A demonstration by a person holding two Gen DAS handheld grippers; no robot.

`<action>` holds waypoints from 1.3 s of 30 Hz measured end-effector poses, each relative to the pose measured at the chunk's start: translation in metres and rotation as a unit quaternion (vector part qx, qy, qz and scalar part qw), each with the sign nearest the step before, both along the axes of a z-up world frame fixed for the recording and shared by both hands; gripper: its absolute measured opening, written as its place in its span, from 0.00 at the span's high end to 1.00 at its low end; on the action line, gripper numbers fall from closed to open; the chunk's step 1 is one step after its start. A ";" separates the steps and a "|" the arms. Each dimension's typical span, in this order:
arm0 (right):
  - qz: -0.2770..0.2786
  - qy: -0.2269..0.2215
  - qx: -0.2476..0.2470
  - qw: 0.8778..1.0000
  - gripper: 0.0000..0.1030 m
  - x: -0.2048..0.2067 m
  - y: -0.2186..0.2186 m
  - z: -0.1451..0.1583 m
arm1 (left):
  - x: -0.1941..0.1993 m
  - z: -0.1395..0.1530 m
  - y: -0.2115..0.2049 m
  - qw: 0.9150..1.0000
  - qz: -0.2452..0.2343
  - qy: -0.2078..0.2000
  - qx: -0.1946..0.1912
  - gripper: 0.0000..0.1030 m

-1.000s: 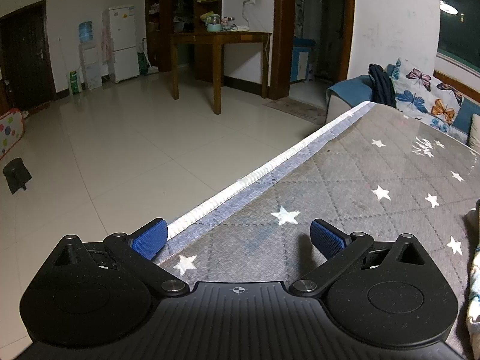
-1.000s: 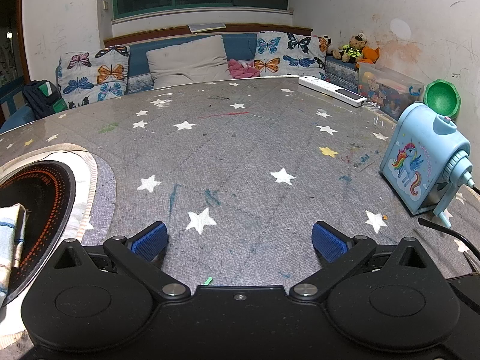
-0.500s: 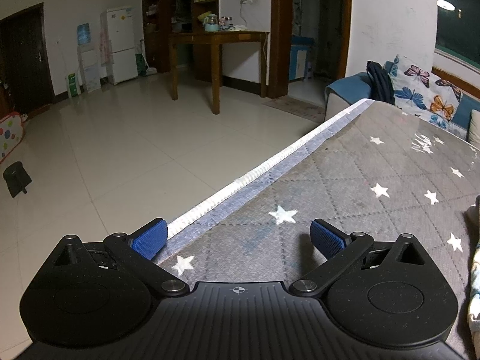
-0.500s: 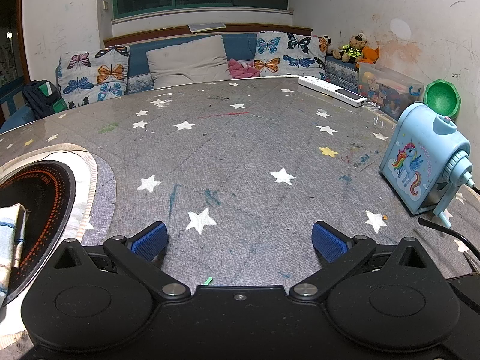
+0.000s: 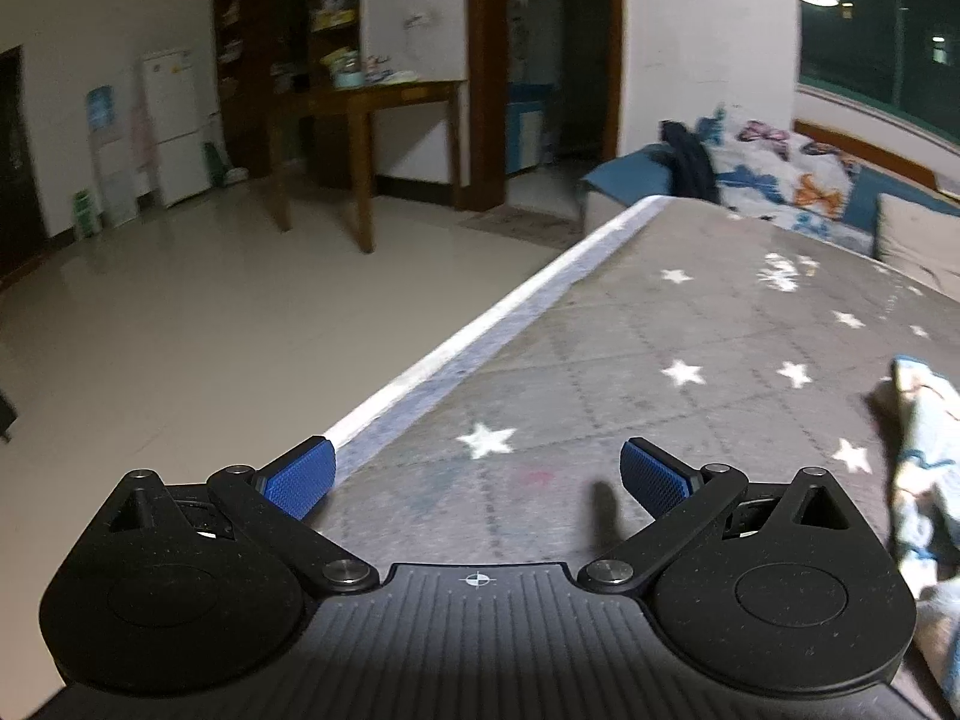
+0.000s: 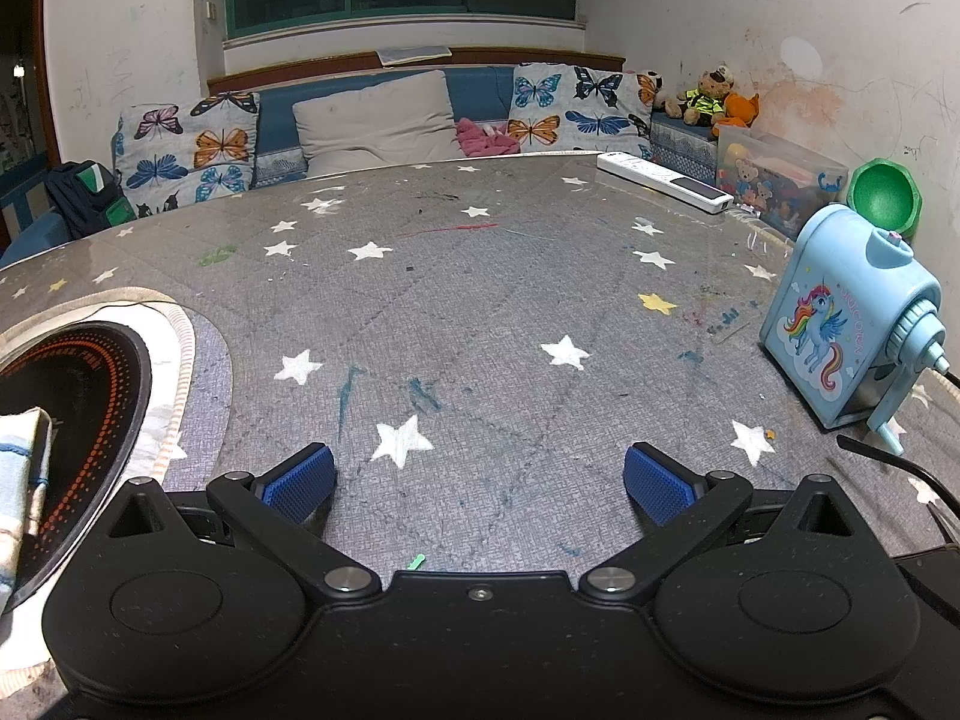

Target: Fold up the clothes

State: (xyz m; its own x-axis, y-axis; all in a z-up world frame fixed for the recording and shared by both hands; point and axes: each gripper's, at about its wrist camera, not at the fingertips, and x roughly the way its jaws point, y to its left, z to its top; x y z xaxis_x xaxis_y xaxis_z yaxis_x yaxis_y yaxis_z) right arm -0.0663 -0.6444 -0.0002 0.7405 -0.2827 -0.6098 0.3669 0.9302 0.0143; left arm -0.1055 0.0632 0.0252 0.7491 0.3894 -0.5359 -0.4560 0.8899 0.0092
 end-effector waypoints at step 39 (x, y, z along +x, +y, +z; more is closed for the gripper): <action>0.000 0.000 0.000 1.000 0.00 0.001 0.002 -0.001 | 0.022 -0.011 -0.045 0.975 -0.217 0.044 0.021 0.01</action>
